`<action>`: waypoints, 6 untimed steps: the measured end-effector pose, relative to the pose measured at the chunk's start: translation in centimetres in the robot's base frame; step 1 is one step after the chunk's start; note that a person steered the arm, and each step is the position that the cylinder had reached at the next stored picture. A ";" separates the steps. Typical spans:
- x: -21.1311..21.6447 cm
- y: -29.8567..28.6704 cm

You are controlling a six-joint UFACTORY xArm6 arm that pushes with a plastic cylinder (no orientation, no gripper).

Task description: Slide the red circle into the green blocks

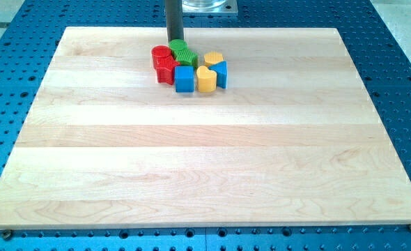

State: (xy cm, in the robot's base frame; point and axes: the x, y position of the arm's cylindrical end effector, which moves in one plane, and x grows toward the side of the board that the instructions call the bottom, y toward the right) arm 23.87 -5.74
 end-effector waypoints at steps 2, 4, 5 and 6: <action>2.6 -13.0; 6.3 -11.0; 5.5 -6.4; 5.5 -5.2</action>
